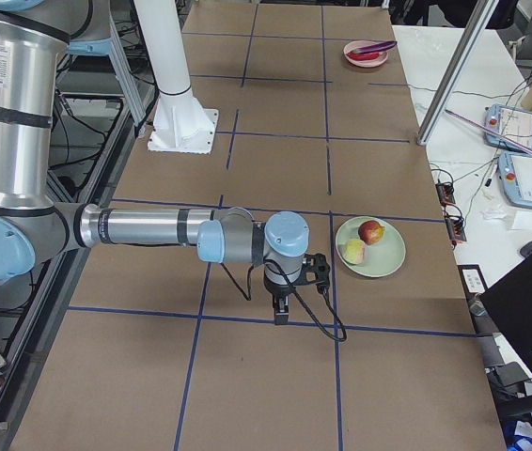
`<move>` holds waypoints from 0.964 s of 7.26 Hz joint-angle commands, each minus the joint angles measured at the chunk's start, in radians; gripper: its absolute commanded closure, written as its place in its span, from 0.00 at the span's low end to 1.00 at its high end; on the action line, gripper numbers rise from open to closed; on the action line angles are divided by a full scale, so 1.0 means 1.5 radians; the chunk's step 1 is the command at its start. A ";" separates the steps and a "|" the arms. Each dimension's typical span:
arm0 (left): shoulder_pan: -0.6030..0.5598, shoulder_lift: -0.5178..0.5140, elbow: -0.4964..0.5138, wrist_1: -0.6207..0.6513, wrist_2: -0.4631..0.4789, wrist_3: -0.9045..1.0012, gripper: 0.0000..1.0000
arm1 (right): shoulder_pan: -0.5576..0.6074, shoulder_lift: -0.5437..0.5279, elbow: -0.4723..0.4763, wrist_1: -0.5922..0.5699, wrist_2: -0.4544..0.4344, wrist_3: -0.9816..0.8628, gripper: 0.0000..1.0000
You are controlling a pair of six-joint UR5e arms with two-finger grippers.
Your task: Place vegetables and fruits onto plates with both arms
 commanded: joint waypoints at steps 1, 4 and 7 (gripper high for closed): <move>-0.001 0.006 0.003 0.003 0.007 -0.003 0.00 | 0.000 -0.001 0.000 0.002 0.001 0.001 0.00; 0.000 0.006 -0.012 0.003 0.009 0.001 0.00 | 0.000 -0.002 0.000 0.003 -0.001 0.001 0.00; 0.000 0.004 -0.008 0.002 0.007 0.001 0.00 | 0.000 -0.001 0.000 0.003 -0.001 0.001 0.00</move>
